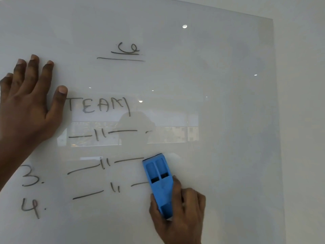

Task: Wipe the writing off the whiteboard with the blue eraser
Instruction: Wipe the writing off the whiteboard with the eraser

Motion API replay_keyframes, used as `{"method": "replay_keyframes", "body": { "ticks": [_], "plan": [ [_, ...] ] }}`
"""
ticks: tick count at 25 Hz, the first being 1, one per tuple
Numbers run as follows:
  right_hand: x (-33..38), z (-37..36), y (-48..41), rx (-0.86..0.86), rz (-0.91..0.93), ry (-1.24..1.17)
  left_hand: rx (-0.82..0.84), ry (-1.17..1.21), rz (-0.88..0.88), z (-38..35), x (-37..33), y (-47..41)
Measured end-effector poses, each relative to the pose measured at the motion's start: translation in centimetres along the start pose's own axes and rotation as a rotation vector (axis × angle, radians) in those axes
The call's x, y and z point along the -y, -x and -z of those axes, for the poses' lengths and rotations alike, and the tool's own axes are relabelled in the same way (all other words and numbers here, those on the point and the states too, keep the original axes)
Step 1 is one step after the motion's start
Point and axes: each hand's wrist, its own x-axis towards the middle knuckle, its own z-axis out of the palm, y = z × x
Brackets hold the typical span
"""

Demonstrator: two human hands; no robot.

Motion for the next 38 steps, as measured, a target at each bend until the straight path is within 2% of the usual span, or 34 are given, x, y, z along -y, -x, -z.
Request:
{"method": "replay_keyframes", "body": {
  "ticks": [2,3,6,8,10,13,15,17,20,22,24,26,28,30,32,35,38],
  "plan": [
    [-1.8,0.3,-0.9,-0.006,0.027,0.040,0.007,-0.023,-0.016,0.6,-0.8,0.0],
    [-3.3,0.4,-1.7,-0.047,-0.042,0.071,0.006,-0.046,-0.022,1.0,-1.2,0.1],
    [-6.5,0.6,-6.0,-0.174,-0.451,0.070,0.006,-0.105,-0.020,1.7,-2.4,0.3],
    [-5.9,0.0,-8.4,-0.210,-0.608,0.008,0.013,-0.122,0.001,2.0,-2.9,0.3],
    [-3.6,-0.8,-9.3,-0.202,-0.497,-0.037,0.015,-0.126,0.002,2.1,-3.1,0.4],
    [-0.2,-1.7,-9.3,-0.068,-0.113,-0.087,0.013,-0.131,-0.003,2.0,-2.8,0.4],
    [-0.6,-1.7,-10.4,-0.027,0.032,-0.051,0.009,-0.122,-0.009,2.0,-2.6,0.4],
    [-2.8,-1.6,-12.4,-0.096,-0.053,0.007,0.012,-0.130,-0.009,2.0,-2.6,0.3],
    [-6.6,-1.4,-15.9,-0.253,-0.494,-0.016,0.008,-0.179,-0.008,2.2,-2.9,0.2],
    [-6.5,-1.7,-16.9,-0.271,-0.627,-0.056,-0.003,-0.208,-0.018,2.3,-3.1,0.3],
    [-4.6,-2.2,-16.3,-0.239,-0.503,-0.091,-0.011,-0.211,-0.018,2.3,-3.3,0.3],
    [-1.8,-2.2,-14.7,-0.129,-0.296,-0.155,-0.009,-0.207,-0.009,2.4,-3.3,0.3],
    [-0.4,-2.1,-13.9,-0.012,-0.182,-0.213,0.000,-0.207,-0.011,2.4,-3.4,0.3],
    [-0.5,-1.8,-14.3,0.018,-0.197,-0.318,0.013,-0.191,-0.021,2.7,-3.7,0.3],
    [-1.0,-1.3,-15.2,-0.028,-0.290,-0.438,0.019,-0.128,0.005,3.3,-4.3,0.2],
    [-1.1,-1.0,-16.2,-0.139,-0.403,-0.438,-0.007,-0.022,0.087,4.8,-5.7,-0.7],
    [-0.1,-1.0,-16.0,-0.127,-0.385,-0.409,-0.101,0.022,0.141,6.1,-8.6,-1.3]
  ]
}}
